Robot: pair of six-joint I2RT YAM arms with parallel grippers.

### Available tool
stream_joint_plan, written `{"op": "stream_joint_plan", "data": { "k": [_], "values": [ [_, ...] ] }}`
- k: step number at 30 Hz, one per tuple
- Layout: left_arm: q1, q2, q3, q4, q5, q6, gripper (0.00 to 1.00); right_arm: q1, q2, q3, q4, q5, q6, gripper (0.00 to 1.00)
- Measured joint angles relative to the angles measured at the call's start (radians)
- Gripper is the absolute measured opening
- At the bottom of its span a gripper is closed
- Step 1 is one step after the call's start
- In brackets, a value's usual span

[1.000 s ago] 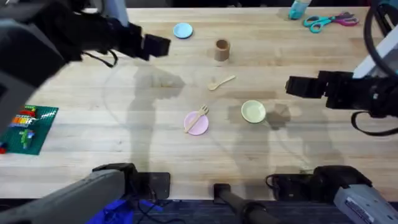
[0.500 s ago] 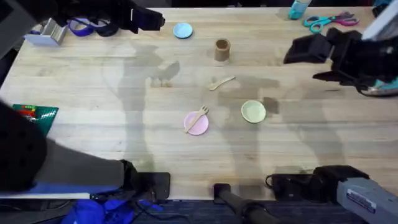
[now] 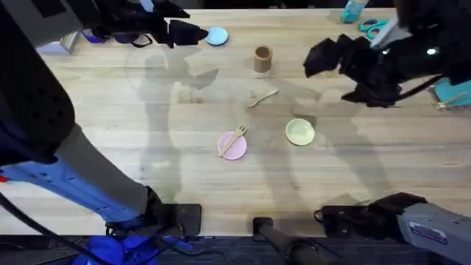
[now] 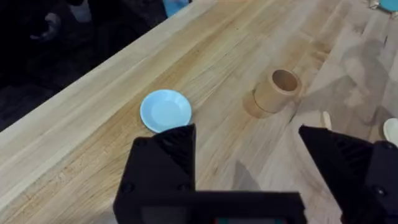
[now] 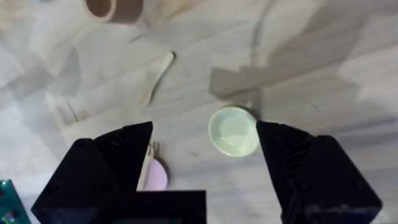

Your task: Pick up a utensil and set it on the pink plate, then put the other utensil in the container.

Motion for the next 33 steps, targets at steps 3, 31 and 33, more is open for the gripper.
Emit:
{"op": "stream_joint_plan", "data": {
  "k": [3, 31, 33],
  "values": [
    [0.0, 0.005, 0.0, 0.009, 0.015, 0.001, 0.992, 0.051, 0.003, 0.0, 0.078, 0.041, 0.044, 0.998],
    [0.0, 0.005, 0.0, -0.01, 0.023, 0.11, 0.992, 0.233, 0.272, 0.007, 0.24, 0.162, 0.388, 0.997],
    [0.0, 0.005, 0.0, -0.016, 0.047, 0.151, 0.992, 0.245, 0.283, 0.007, 0.271, 0.166, 0.4, 0.997]
  ]
}}
